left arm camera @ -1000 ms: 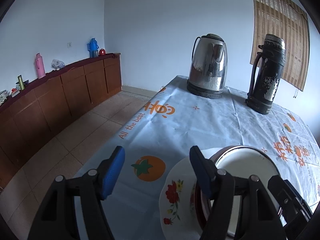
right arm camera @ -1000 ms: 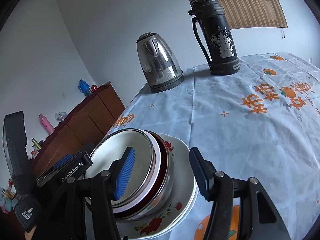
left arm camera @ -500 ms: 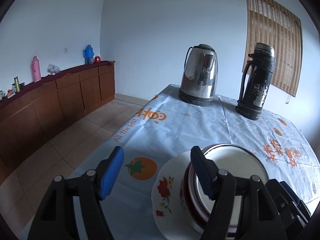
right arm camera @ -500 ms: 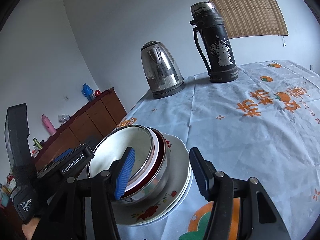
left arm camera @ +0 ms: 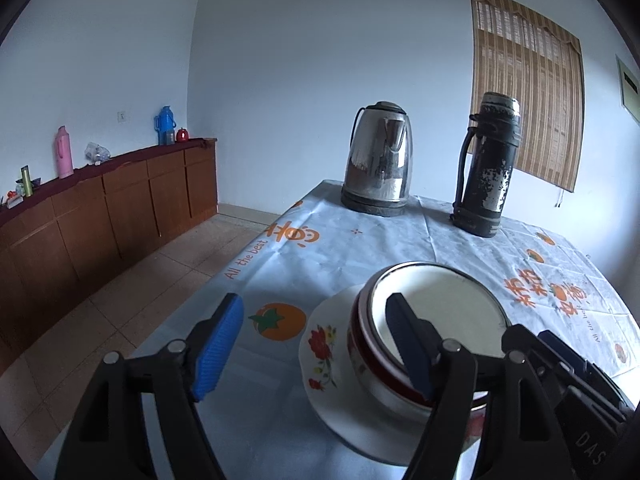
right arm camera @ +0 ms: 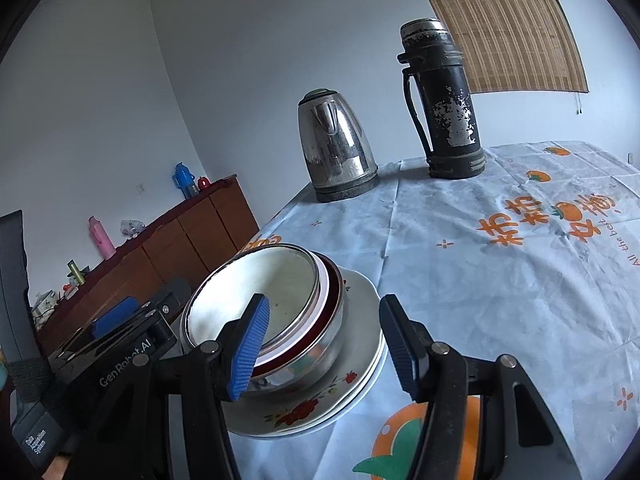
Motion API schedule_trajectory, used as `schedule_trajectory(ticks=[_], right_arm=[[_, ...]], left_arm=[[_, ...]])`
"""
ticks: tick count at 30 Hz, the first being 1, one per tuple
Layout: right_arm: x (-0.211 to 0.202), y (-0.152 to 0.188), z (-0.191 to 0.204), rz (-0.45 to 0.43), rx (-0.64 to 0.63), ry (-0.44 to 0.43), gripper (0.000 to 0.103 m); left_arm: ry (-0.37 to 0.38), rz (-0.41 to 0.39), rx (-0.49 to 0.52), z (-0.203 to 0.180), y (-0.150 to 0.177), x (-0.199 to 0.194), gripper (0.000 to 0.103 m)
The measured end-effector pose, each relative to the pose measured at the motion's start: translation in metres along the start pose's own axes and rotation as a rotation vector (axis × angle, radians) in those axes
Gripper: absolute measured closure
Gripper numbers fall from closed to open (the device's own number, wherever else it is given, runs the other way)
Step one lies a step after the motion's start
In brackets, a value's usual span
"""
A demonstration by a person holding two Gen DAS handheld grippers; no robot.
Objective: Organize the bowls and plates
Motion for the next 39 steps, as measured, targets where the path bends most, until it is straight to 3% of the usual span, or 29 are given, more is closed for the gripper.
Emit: schedule_trajectory(ticks=[18,24,31,36,39], right_arm=[[-0.023,0.005,0.009,-0.054,-0.06,0.011,0.042],[-0.04,0.005,0.012,-0.102,-0.07,0.032,0.033],[-0.054,0.006,0.017,-0.133,-0.105,0.037,0.032],[-0.065,0.007,0.019,-0.155,-0.113,0.044,0.031],[-0.073,0.006,0.017,-0.174,-0.109,0.057,0.026]], left_arm=[[-0.011,-0.016,0.001,0.002,0.013,-0.018,0.028],[-0.004,-0.027,-0.016,0.006,0.018,-0.033,0.023],[0.006,-0.04,-0.027,0.006,0.02,-0.049,0.023],[-0.006,-0.047,-0.028,0.006,0.022,-0.057,0.013],[-0.025,-0.039,-0.033,0.009,0.024,-0.06,0.006]])
Point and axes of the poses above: each gripper's, at about its wrist camera, not at the fingertips, and x roughly the way its jaws point, z to its left, y to its underside, the point moved 10 cm from there along x, roughly the way its jaws point, and after that the axes turned 8 degrees about -x, right-handed, at the moved point
